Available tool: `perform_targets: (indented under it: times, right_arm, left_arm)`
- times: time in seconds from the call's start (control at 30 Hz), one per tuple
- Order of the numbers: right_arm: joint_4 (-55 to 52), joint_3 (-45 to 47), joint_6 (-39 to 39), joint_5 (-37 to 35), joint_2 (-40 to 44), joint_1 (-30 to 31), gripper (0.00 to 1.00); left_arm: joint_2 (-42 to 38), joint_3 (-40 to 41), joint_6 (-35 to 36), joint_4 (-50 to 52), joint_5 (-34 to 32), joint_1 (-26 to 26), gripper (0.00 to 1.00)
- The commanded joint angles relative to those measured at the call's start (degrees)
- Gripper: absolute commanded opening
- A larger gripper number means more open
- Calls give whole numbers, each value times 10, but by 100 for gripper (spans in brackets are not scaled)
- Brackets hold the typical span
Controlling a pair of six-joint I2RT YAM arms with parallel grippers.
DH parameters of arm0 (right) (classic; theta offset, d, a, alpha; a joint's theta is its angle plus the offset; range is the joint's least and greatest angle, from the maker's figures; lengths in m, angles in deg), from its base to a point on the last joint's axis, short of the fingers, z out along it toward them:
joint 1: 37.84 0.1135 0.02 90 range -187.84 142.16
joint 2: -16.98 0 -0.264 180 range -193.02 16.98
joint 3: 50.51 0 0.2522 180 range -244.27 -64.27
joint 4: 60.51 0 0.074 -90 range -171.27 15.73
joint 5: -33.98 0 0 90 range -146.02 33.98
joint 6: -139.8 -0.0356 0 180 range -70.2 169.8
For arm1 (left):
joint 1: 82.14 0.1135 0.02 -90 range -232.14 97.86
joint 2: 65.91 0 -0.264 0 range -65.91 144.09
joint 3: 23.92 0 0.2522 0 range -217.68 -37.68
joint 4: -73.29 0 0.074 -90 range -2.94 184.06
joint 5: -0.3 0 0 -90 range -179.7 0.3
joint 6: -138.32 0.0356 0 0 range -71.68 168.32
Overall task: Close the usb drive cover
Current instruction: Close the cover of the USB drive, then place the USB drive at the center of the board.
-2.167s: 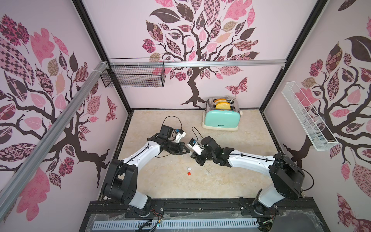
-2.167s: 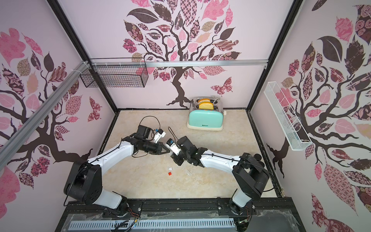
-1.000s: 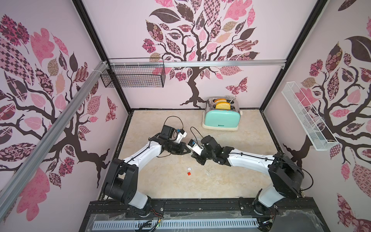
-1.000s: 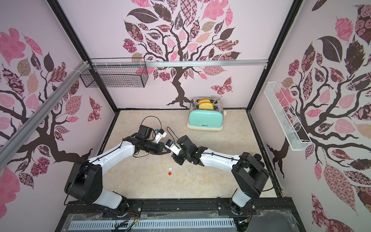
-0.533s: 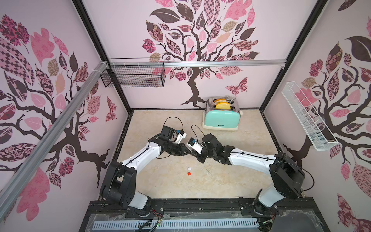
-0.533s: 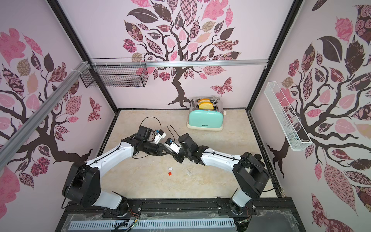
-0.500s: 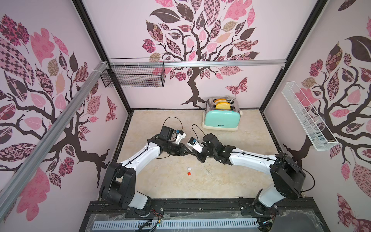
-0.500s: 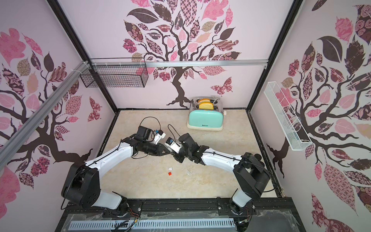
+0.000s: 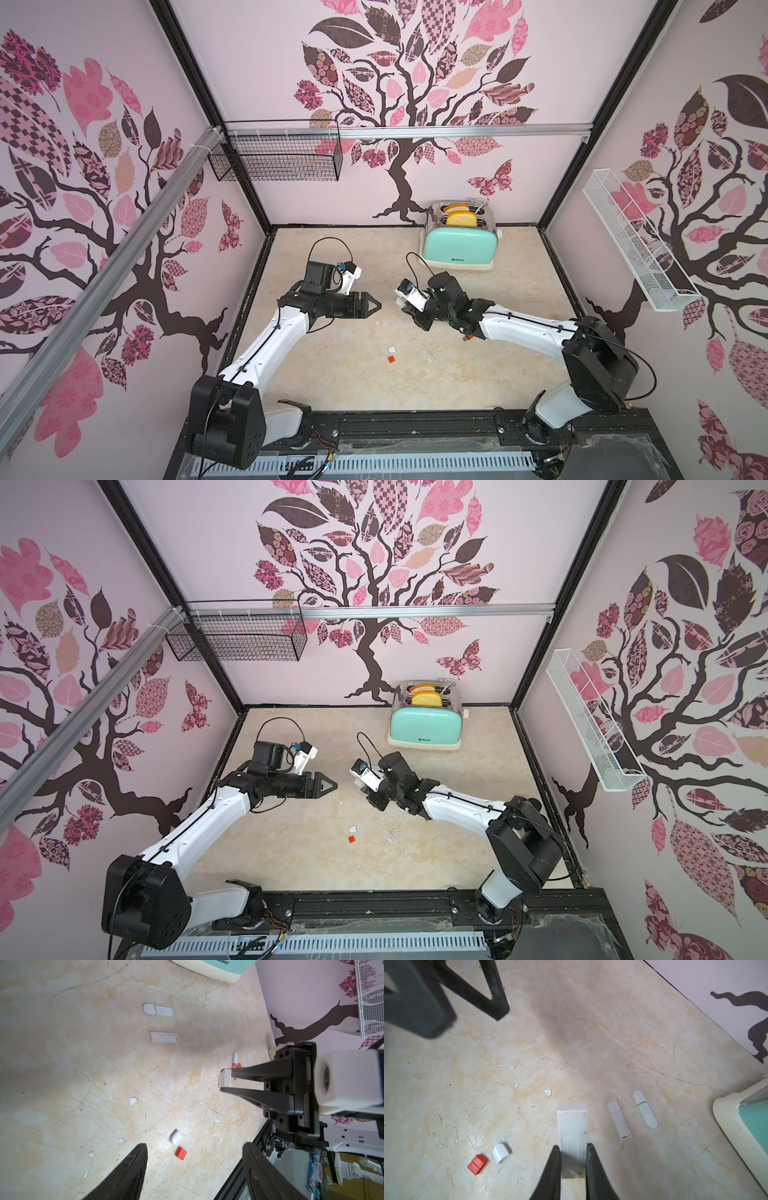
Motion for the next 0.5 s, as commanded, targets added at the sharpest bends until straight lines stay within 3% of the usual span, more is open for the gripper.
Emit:
perform_targets:
  times: [0.0, 0.13, 0.47]
  right_arm:
    - [-30, -27, 18, -8, -10, -8, 0]
    - [-71, -63, 22, -18, -28, -17, 0]
    - [-177, -164, 68, -30, -99, -19, 0]
  left_arm:
    - [-29, 16, -2, -25, -4, 29, 79]
    - [-54, 30, -8, -39, -2, 60, 82]
    - [-87, 35, 14, -49, -75, 85, 85]
